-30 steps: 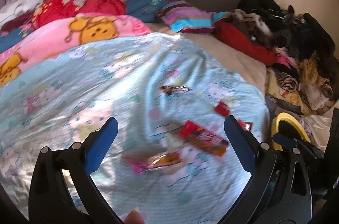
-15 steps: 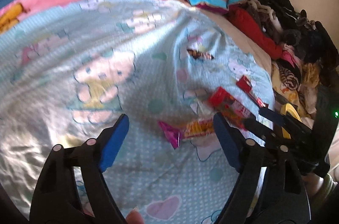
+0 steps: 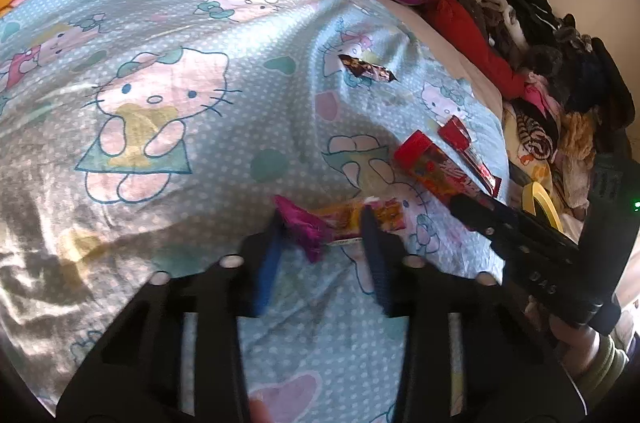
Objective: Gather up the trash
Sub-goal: 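Grasp the pink wrapper with the left gripper while the right grasps the red tube, then carry the pink wrapper and red tube over the yellow-rimmed bin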
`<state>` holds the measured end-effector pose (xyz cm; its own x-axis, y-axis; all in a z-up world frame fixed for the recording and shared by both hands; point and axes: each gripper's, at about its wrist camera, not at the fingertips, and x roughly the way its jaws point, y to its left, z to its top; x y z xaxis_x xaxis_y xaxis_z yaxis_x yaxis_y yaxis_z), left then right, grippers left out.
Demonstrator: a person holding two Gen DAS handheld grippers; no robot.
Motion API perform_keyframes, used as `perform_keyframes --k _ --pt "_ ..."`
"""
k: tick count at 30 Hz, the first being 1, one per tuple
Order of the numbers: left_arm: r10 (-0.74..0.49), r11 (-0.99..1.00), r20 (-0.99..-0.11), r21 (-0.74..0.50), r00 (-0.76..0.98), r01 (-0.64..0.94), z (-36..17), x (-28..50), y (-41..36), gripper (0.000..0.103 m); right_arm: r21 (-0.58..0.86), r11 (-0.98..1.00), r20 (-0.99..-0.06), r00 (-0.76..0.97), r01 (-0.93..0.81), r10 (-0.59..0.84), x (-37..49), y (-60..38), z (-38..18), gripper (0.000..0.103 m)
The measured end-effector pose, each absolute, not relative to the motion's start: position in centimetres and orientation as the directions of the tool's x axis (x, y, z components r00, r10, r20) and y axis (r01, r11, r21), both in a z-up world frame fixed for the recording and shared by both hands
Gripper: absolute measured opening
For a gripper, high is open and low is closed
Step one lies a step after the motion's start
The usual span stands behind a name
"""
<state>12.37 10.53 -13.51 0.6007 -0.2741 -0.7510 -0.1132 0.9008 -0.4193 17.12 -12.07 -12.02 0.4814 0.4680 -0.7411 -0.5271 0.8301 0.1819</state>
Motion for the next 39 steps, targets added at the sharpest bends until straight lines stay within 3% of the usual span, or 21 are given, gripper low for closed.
perform_keyframes --k 3,12,39 --pt "-0.279 0.906 -0.746 -0.414 0.605 -0.092 -13.1 12.4 9.9 0.015 0.217 0.841 -0.714 0.507 -0.495 0.483 16.6 -13.4 -11.4 0.037" --pt "-0.303 0.924 -0.693 -0.381 0.654 0.025 -9.4 12.2 6.5 0.015 0.311 0.852 -0.632 0.577 -0.422 0.517 14.7 -18.2 -9.2 0.035" --pt "-0.404 0.914 -0.645 -0.3 0.649 0.272 -4.6 11.6 -4.5 0.015 0.335 0.91 -0.515 0.762 -0.244 0.393 12.5 -30.6 -3.6 0.034"
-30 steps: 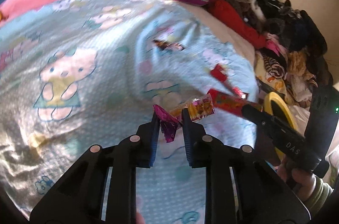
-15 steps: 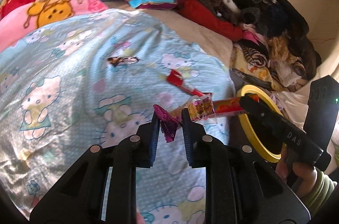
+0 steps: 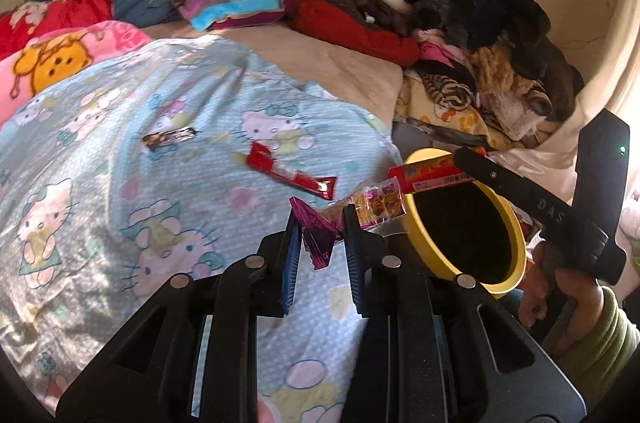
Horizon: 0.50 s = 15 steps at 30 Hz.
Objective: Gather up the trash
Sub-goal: 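Carry the pink wrapper and red tube over the yellow-rimmed bin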
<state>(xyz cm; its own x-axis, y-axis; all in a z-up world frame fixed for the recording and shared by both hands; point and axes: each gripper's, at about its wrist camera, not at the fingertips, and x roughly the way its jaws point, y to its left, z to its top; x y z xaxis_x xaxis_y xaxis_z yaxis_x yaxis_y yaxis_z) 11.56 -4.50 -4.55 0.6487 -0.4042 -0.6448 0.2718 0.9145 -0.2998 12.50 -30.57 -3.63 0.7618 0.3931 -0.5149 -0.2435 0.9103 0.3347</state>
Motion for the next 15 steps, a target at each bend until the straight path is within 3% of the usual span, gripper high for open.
perform_keyframes --k 15 --pt "-0.457 0.885 -0.651 -0.265 0.607 0.382 -4.2 11.2 -10.5 0.015 0.37 0.92 -0.493 0.813 -0.126 0.31 11.9 -37.1 -3.2 0.034"
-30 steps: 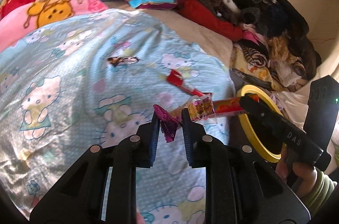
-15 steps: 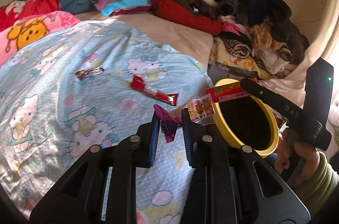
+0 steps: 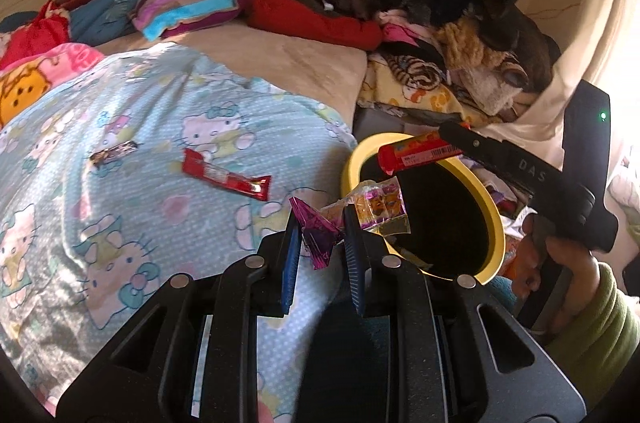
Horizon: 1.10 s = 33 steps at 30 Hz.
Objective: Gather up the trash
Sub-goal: 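Carry the pink wrapper and red tube over the yellow-rimmed bin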
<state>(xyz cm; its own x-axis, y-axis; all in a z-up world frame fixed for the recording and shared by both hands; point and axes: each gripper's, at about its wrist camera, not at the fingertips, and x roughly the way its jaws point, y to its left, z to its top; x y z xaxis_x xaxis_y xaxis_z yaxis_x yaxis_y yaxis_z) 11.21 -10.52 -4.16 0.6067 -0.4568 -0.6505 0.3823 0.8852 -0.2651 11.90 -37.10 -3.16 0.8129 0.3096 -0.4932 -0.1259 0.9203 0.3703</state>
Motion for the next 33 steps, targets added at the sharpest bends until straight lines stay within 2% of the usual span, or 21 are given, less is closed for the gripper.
perform_keyframes --k 15,33 --pt "-0.492 0.855 -0.659 -0.242 0.569 0.459 -4.4 11.7 -15.4 0.015 0.381 0.924 -0.518 0.83 0.007 0.208 11.7 -42.4 -3.9 0.034" --pt "-0.502 0.817 -0.714 -0.205 0.488 0.539 -6.8 13.1 -22.0 0.015 0.379 0.918 -0.547 0.829 0.119 0.118 11.3 -46.7 -5.1 0.034"
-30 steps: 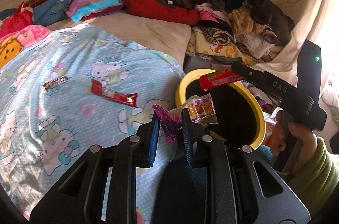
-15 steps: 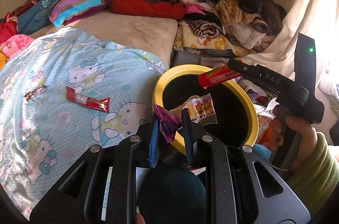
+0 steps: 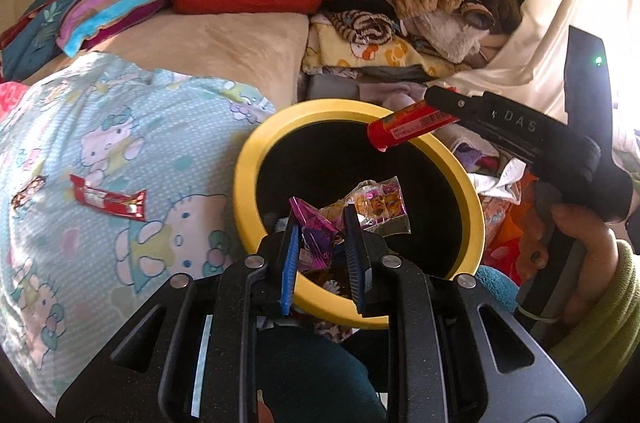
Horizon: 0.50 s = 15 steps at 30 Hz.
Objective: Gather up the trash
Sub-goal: 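Carry the pink wrapper and red tube over the yellow-rimmed bin, then open both grippers to drop the wrapper and tube into the bin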
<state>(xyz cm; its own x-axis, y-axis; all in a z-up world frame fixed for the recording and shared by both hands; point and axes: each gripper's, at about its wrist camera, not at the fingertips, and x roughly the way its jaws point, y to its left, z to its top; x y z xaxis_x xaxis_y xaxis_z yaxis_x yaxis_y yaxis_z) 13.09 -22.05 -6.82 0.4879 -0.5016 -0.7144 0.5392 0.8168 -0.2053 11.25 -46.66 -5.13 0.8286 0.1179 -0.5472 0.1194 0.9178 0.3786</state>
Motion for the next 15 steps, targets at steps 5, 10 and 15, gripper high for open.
perform_keyframes --k 5,10,15 --pt "-0.497 0.81 -0.729 -0.195 0.471 0.553 -7.6 13.5 -23.5 0.015 0.383 0.914 -0.55 0.828 0.136 0.107 11.3 -47.4 -5.4 0.034" --pt "-0.495 0.805 -0.74 -0.193 0.456 0.561 -8.2 13.9 -24.3 0.015 0.386 0.911 -0.551 0.828 0.145 0.102 11.1 -47.8 -5.7 0.034" --pt "-0.496 0.8 -0.746 -0.193 0.445 0.568 -8.6 14.1 -24.8 0.015 0.386 0.91 -0.556 0.825 0.153 0.098 11.2 -48.0 -5.8 0.034"
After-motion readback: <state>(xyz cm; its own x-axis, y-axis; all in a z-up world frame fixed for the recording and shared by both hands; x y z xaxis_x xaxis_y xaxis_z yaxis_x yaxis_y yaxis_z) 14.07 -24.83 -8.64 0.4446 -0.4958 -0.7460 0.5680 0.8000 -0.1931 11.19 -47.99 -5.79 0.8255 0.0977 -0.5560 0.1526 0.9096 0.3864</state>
